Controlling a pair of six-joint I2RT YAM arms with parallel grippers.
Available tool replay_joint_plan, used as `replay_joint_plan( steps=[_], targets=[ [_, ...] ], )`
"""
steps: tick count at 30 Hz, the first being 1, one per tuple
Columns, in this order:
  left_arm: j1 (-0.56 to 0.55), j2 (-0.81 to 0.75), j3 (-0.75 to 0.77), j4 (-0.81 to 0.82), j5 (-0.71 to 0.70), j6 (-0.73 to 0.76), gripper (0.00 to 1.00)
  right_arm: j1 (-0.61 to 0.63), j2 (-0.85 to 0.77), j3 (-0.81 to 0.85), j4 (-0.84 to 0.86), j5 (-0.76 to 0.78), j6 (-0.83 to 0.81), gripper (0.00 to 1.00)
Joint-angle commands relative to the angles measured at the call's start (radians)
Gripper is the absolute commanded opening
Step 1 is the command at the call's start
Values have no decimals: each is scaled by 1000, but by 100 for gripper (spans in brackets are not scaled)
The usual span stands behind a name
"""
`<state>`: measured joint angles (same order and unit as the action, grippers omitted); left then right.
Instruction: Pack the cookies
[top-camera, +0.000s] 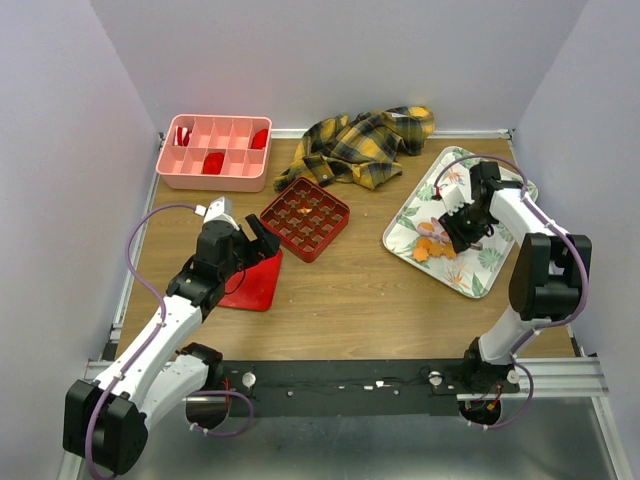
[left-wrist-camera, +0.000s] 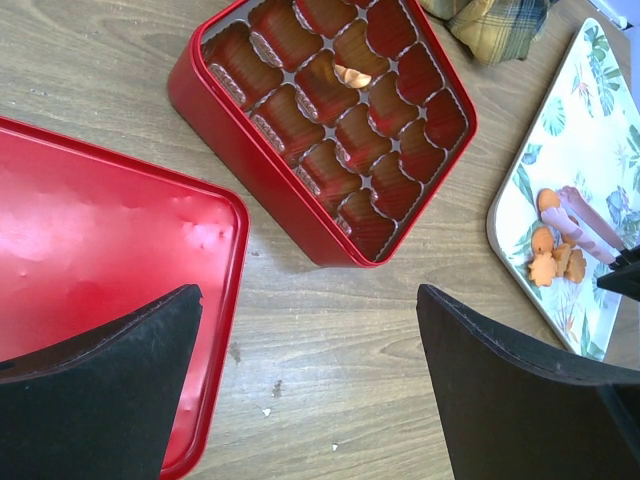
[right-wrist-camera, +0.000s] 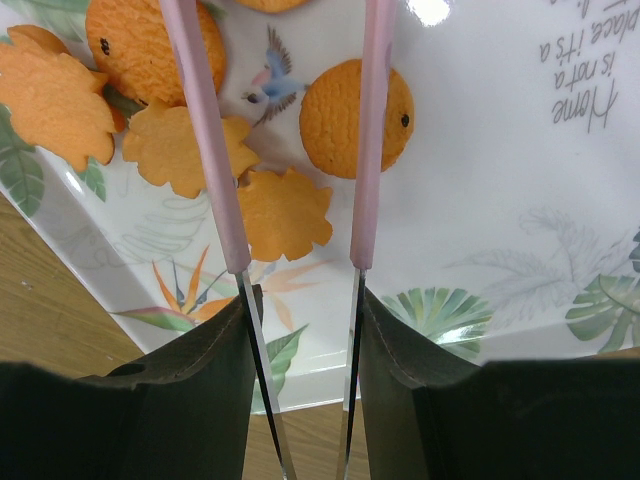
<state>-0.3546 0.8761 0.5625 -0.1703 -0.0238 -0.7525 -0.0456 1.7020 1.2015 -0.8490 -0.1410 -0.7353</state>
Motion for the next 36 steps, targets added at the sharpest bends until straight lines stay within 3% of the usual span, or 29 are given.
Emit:
replay_joint_plan(
  steps=[1,13,23,36],
  targets=[
    [6,9,4,31,24,10,99,6,-35,-16,25,37,-16,48],
    [8,-2,1,23,21,10,99,29,-28,-8,42,40,-15,44],
    [9,-19,-7,11,15,8,99,36,-73,9,57,11,-13,32],
    [13,-19,-1,8,15,12,99,90,-131,56,47,-75,-19,28]
  ],
)
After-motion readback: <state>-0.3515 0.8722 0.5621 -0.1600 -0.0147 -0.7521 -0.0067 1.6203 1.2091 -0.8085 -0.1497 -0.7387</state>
